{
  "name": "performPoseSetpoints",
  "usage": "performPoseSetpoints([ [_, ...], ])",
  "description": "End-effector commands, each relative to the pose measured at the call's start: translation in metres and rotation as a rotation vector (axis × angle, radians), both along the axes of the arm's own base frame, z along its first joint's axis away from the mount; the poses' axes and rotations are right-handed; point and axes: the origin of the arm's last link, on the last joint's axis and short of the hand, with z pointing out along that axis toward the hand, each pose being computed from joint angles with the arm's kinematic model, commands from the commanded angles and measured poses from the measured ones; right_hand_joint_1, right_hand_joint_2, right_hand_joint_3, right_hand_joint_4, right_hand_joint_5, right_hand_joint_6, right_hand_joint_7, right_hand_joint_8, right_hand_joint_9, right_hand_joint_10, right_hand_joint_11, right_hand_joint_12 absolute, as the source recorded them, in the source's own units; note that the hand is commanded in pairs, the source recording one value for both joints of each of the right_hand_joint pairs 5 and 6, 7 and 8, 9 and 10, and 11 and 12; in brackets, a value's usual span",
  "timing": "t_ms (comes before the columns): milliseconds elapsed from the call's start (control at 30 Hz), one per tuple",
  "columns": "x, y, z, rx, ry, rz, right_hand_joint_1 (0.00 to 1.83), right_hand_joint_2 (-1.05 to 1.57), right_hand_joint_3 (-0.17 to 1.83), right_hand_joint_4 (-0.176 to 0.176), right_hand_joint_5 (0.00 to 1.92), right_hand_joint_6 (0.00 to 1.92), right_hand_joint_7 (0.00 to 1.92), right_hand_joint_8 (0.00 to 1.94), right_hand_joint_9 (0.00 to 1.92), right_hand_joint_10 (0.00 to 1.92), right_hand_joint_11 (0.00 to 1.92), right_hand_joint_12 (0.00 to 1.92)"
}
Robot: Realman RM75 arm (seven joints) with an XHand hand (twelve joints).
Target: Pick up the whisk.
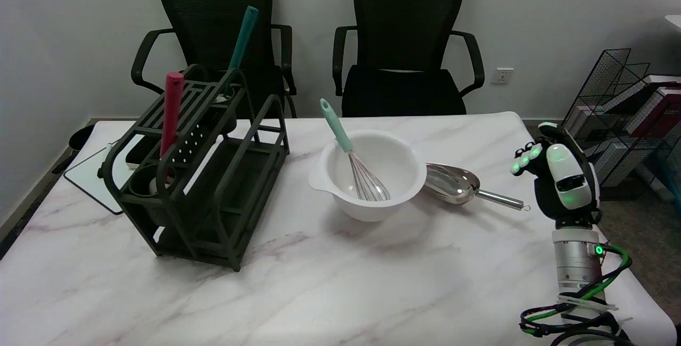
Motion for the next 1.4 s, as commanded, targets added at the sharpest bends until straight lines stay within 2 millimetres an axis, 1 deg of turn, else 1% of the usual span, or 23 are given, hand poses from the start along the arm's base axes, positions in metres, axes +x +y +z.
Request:
performPoseSetpoints([
  [33,-0.002,-0.002,0.016,0.004,0.025,-0.047,0.98,0.40,0.91,0.000,0.80,0.80,1.26,1.26,1.26,1.26,1.31,1.31],
  [133,0.001,-0.011,0.017,0.019,0.012,-0.048,0.98,0.39,0.91,0.000,0.79,0.79,1.25,1.25,1.26,1.26,1.30,1.30],
  [200,0.009,-0.021,0.023,0.021,0.008,-0.043,1.00,0.37,0.92,0.000,0.76,0.76,1.21,1.21,1.23,1.23,1.29,1.29],
  [233,0.016,-0.027,0.027,0.028,0.022,-0.037,1.00,0.35,0.92,0.000,0.74,0.74,1.20,1.20,1.22,1.22,1.28,1.28],
  [333,0.041,-0.052,0.043,0.076,0.095,-0.049,1.02,0.29,0.90,0.000,0.66,0.66,1.15,1.15,1.19,1.19,1.23,1.23],
  [367,0.052,-0.064,0.045,0.112,0.118,-0.059,1.02,0.28,0.91,0.000,0.66,0.66,1.15,1.15,1.17,1.17,1.20,1.20],
  [467,0.073,-0.095,0.049,0.182,0.132,-0.078,1.03,0.25,0.92,0.000,0.64,0.64,1.13,1.13,1.02,1.02,1.01,1.01],
  [533,0.082,-0.115,0.048,0.221,0.155,-0.093,1.03,0.22,0.93,0.000,0.60,0.60,1.10,1.10,0.99,0.99,0.98,0.98],
  [567,0.090,-0.129,0.045,0.256,0.171,-0.097,1.04,0.21,0.93,0.000,0.56,0.56,1.07,1.07,0.96,0.96,0.95,0.95],
  [600,0.093,-0.139,0.042,0.286,0.174,-0.106,1.04,0.19,0.93,0.000,0.52,0.52,1.05,1.05,0.92,0.92,0.91,0.91],
  [667,0.098,-0.165,0.031,0.358,0.160,-0.153,1.05,0.13,0.95,0.000,0.45,0.45,1.01,1.01,0.88,0.88,0.88,0.88],
  [733,0.103,-0.184,0.024,0.391,0.180,-0.186,1.06,0.09,0.96,0.000,0.42,0.42,0.98,0.98,0.86,0.86,0.87,0.87],
  [767,0.102,-0.195,0.019,0.408,0.199,-0.214,1.06,0.06,0.98,0.000,0.40,0.40,0.96,0.96,0.84,0.84,0.87,0.87],
  [800,0.101,-0.202,0.015,0.415,0.212,-0.232,1.06,-0.01,1.01,0.000,0.34,0.34,0.91,0.91,0.81,0.81,0.84,0.84],
  [867,0.102,-0.221,0.008,0.424,0.225,-0.255,1.06,-0.05,1.03,0.000,0.30,0.30,0.88,0.88,0.79,0.79,0.83,0.83],
  [1033,0.109,-0.257,-0.006,0.409,0.225,-0.293,1.06,-0.13,1.05,0.000,0.22,0.22,0.81,0.81,0.72,0.72,0.83,0.83],
  [1100,0.112,-0.268,-0.010,0.407,0.229,-0.318,1.07,-0.16,1.05,0.000,0.19,0.19,0.75,0.75,0.65,0.65,0.77,0.77],
  [1167,0.111,-0.277,-0.017,0.417,0.242,-0.353,1.08,-0.20,1.05,0.000,0.18,0.18,0.70,0.70,0.62,0.62,0.75,0.75],
  [1233,0.111,-0.286,-0.028,0.438,0.254,-0.385,1.08,-0.21,1.05,0.000,0.18,0.18,0.68,0.68,0.61,0.61,0.75,0.75],
  [1333,0.109,-0.296,-0.042,0.456,0.249,-0.417,1.08,-0.22,1.05,0.000,0.16,0.16,0.65,0.65,0.57,0.57,0.73,0.73],
  [1400,0.107,-0.299,-0.047,0.457,0.241,-0.428,1.09,-0.23,1.08,0.000,0.17,0.17,0.64,0.64,0.56,0.56,0.71,0.71],
])
